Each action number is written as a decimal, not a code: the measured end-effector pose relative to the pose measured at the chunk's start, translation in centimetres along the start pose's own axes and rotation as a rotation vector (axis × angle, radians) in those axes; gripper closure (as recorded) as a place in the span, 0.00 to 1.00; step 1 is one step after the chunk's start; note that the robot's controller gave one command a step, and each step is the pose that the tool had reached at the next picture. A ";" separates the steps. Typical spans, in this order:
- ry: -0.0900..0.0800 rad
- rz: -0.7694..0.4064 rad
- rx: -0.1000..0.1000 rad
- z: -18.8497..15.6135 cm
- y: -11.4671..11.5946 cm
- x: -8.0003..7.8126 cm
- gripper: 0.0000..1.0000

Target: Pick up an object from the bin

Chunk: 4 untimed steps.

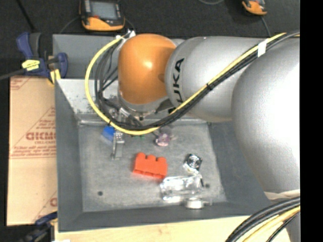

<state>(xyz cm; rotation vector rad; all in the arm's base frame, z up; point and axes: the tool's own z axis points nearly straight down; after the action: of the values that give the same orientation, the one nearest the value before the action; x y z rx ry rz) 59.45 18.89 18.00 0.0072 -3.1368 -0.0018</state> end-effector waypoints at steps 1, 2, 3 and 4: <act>-0.010 -0.188 0.004 3.6 -5.9 -4.3 0.00; -0.003 -0.269 0.003 11.4 -4.2 -5.1 0.00; -0.008 -0.264 -0.001 10.9 -4.1 -5.3 1.00; -0.008 -0.235 -0.004 7.9 2.2 -1.0 1.00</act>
Offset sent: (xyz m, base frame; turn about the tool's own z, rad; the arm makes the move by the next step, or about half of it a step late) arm 0.0416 -0.0549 -0.0360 -0.1922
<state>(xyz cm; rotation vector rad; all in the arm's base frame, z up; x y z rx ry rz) 60.44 21.08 10.05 0.3758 -3.1227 -0.0082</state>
